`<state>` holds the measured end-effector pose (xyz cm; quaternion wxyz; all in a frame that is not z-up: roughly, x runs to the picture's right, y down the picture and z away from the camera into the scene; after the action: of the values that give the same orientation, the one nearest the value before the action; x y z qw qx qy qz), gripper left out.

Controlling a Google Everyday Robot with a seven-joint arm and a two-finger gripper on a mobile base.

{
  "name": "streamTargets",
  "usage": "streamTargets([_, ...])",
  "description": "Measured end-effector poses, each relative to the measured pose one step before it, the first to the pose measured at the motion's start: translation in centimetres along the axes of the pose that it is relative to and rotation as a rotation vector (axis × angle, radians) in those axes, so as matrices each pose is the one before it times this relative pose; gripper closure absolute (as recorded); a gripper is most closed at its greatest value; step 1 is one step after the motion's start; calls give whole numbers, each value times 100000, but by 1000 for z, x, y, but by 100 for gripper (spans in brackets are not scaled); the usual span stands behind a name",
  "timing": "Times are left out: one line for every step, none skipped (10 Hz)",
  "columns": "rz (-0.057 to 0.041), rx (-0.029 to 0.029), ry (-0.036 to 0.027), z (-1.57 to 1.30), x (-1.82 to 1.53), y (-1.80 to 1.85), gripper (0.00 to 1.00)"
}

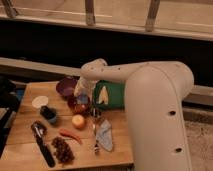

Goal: Wipe red bowl with sponge

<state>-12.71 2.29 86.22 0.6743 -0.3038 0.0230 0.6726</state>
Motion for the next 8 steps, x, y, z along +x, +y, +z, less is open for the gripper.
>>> streamTargets([-63, 199, -382, 35, -256, -102, 90])
streamTargets([-278, -163, -704, 36, -511, -22, 90])
streamTargets([-1173, -414, -317, 568, -755, 272, 90])
streamTargets([-1407, -931, 175, 551, -421, 737, 90])
streamTargets([-1197, -1013, 745, 621, -62, 572, 90])
streamTargets([-640, -590, 752, 586, -22, -33, 90])
streamTargets([-300, -731, 759, 351, 152, 37, 90])
streamTargets([-473, -620, 1020, 365, 359, 308, 90])
